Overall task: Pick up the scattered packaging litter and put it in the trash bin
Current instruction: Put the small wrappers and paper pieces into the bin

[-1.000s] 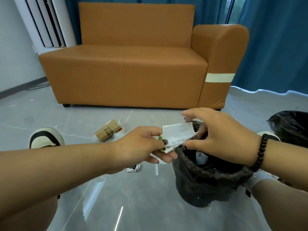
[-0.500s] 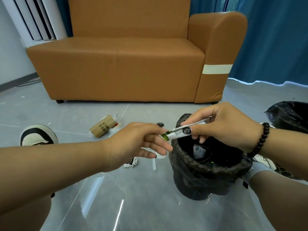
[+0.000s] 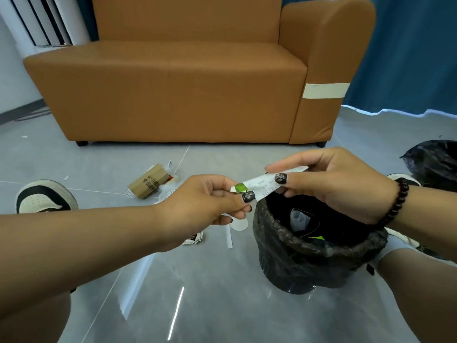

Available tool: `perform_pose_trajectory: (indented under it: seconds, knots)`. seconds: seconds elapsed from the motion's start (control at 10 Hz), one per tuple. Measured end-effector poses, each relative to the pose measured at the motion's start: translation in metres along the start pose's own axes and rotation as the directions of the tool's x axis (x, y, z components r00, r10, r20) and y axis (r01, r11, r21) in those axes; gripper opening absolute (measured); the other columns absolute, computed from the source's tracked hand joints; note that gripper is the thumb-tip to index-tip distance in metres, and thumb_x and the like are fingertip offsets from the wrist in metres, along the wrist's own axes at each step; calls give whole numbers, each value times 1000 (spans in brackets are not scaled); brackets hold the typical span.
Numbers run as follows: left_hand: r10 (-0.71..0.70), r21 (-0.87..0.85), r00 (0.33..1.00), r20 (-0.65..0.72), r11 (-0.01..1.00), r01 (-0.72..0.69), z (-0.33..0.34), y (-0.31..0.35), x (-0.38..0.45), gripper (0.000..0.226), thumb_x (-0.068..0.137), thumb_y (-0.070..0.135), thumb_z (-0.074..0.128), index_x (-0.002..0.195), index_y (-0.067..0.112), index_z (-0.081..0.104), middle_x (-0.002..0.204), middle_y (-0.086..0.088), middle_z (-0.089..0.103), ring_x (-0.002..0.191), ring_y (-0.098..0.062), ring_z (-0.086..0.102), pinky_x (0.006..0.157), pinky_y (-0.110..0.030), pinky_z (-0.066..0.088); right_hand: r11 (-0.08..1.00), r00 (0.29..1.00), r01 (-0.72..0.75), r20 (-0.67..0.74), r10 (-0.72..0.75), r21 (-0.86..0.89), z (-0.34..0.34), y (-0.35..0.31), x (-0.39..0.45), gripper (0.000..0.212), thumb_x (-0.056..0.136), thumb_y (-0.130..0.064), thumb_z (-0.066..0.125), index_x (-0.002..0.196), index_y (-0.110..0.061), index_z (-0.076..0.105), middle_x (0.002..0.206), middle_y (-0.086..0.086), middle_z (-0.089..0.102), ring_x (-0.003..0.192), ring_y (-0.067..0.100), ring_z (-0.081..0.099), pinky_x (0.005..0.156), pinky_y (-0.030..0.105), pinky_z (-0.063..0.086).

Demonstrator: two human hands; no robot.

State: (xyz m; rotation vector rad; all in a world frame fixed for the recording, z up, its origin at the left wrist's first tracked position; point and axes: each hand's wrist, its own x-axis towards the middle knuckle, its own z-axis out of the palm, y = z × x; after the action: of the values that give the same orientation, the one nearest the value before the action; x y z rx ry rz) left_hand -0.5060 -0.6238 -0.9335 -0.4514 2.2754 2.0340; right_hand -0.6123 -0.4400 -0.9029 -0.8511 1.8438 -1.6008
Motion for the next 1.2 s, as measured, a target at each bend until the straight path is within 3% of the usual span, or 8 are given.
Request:
perform_pose_trajectory:
  seconds: [0.2,0.3,0.5,0.6,0.7,0.8,1.0,1.2]
  knots:
    - [-57,16,997,-43,998,57,-3,-8,16,6,90,16,61,95,15,65,84,0,75,71,-8,66,67,-22,50,995,968,-59,-249,37,-81,-15,15,25,22,78,15,61,80,-6,66,73,16,65,51,12,59,47,16,49]
    - [-119,30,992,-31,992,120,-8,-17,23,12,91,15,60,101,14,65,87,-1,75,73,-8,67,68,-24,49,974,904,-132,-426,42,-185,-37,28,38,23,76,11,61,73,-11,61,65,10,59,44,11,55,43,18,44]
    - [-253,56,966,-46,965,255,-13,-40,35,15,92,11,57,104,13,66,89,-4,76,76,-11,68,69,-25,50,716,936,-304,-338,100,-629,-45,76,56,21,73,-1,72,77,-17,60,86,18,68,72,31,68,67,43,58]
    - [-279,101,960,-22,955,280,-13,-48,39,15,93,12,57,104,14,65,88,-3,76,77,-11,68,71,-26,51,640,949,-300,-293,121,-707,-46,95,63,28,79,0,66,69,-26,65,85,1,67,70,17,64,68,33,57]
    - [-291,133,957,1,948,289,-12,-52,41,14,93,12,56,104,15,64,89,-2,76,78,-11,69,71,-26,50,560,949,-315,-277,153,-766,-46,109,70,26,84,1,57,85,-22,69,91,-5,61,73,9,58,58,8,45]
    - [-296,147,955,13,946,291,-10,-54,42,14,93,12,55,104,15,64,89,-2,76,79,-12,69,72,-26,50,459,952,-304,-253,170,-835,-42,122,74,29,84,-6,61,111,-15,60,104,1,58,100,18,57,77,18,45]
    - [-300,160,954,13,942,294,-9,-55,43,15,94,11,55,104,15,65,89,-2,76,81,-13,69,72,-26,50,339,977,-204,-167,134,-918,-34,128,86,21,80,-8,62,100,-13,62,97,5,60,93,22,58,69,25,45]
    - [-301,161,954,1,941,297,-15,-57,43,16,93,11,54,103,16,66,89,-2,76,80,-12,69,72,-26,50,434,963,-256,-269,32,-864,-38,113,92,10,77,-11,60,75,-11,71,79,0,67,77,15,60,71,23,47]
